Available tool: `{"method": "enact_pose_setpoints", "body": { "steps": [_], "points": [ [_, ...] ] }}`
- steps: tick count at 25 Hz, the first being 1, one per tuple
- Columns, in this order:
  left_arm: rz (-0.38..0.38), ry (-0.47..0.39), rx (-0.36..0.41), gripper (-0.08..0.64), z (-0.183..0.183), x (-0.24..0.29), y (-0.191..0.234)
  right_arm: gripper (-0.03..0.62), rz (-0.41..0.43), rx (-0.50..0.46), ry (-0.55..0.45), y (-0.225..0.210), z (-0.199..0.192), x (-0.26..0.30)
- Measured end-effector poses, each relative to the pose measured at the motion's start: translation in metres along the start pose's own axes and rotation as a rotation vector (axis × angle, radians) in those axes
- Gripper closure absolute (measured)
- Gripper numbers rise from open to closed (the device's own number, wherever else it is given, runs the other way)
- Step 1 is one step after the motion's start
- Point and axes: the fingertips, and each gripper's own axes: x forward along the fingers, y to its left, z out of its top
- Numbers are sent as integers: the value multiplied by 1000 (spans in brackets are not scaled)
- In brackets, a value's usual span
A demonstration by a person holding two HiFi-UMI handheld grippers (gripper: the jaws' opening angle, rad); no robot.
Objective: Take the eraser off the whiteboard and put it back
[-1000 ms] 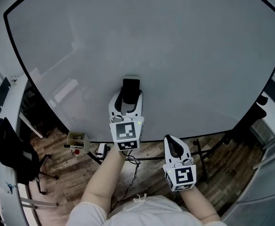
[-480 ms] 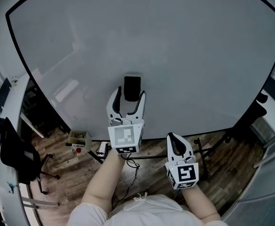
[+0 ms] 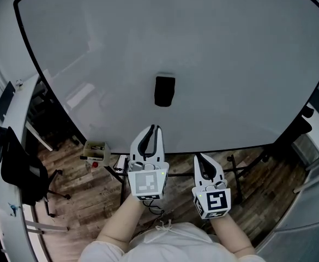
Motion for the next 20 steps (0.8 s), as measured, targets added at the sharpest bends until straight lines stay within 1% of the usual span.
{"method": "enact_pose_setpoints", "body": {
  "steps": [3,9,13,15,20],
  "points": [
    [-29,30,-8,528,-15,-20,-5,565,9,6,-8,11,0,0],
    [-83,132,-46,543,-57,-57,-16,565,32,13,-5,35,-7,-3],
    [-91,177,-60,543,-76,-75,-22,565,24,29,-4,44,-15,-5],
    [-99,195,-77,543,-83,-80,-23,565,20,39,-4,47,-17,-5],
    [-121,210,-96,544,-85,-83,-22,566,27,13,1,54,-14,0]
  ]
}}
